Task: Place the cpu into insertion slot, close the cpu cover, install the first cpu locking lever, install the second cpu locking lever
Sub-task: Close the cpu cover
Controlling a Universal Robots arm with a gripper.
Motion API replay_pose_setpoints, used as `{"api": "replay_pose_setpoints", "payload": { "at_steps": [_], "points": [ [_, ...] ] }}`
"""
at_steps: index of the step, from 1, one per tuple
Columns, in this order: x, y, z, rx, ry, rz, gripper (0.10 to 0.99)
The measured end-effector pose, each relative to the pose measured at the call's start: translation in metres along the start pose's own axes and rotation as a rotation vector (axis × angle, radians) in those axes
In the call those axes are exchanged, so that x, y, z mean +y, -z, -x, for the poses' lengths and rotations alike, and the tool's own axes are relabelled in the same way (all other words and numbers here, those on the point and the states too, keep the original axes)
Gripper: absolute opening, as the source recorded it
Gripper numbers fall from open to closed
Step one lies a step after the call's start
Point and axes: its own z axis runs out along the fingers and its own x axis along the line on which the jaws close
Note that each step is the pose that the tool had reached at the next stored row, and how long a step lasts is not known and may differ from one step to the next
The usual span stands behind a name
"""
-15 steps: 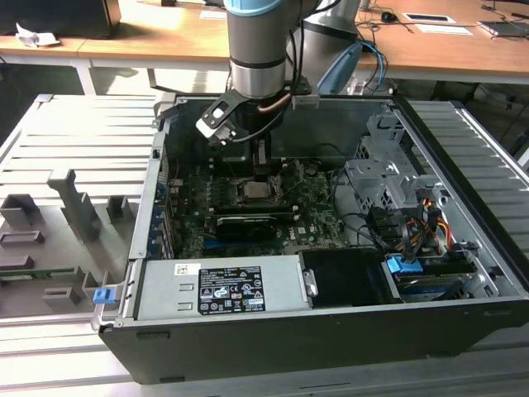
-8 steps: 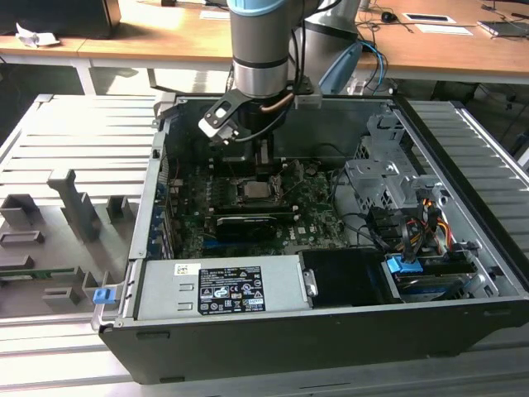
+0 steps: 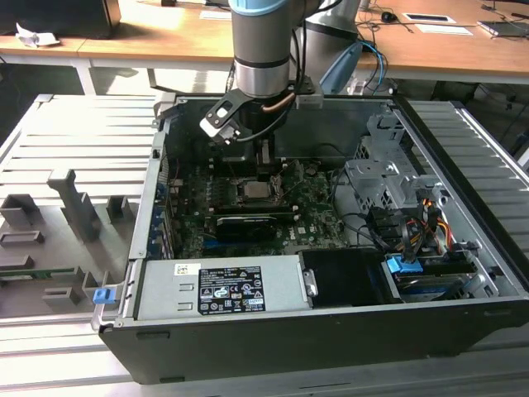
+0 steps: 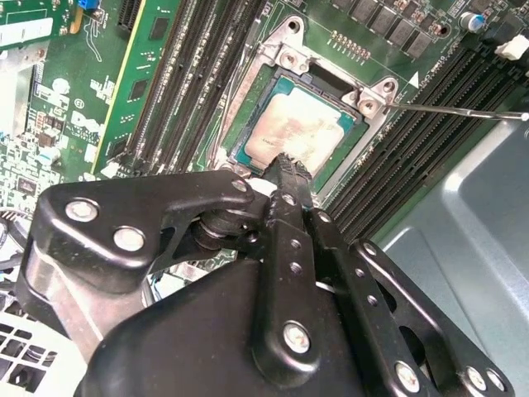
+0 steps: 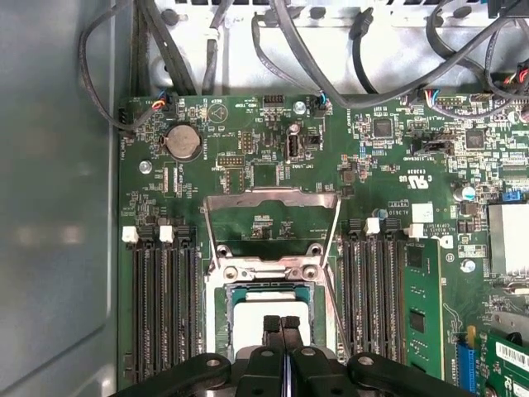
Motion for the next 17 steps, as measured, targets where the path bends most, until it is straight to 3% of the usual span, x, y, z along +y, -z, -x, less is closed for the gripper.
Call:
{"api": "replay_pose_setpoints", "payload": {
  "at_steps": [17],
  "points": [
    [0.009,-0.0006,-0.0002,-0.0001,0.0,0.0,0.106]
  ]
}}
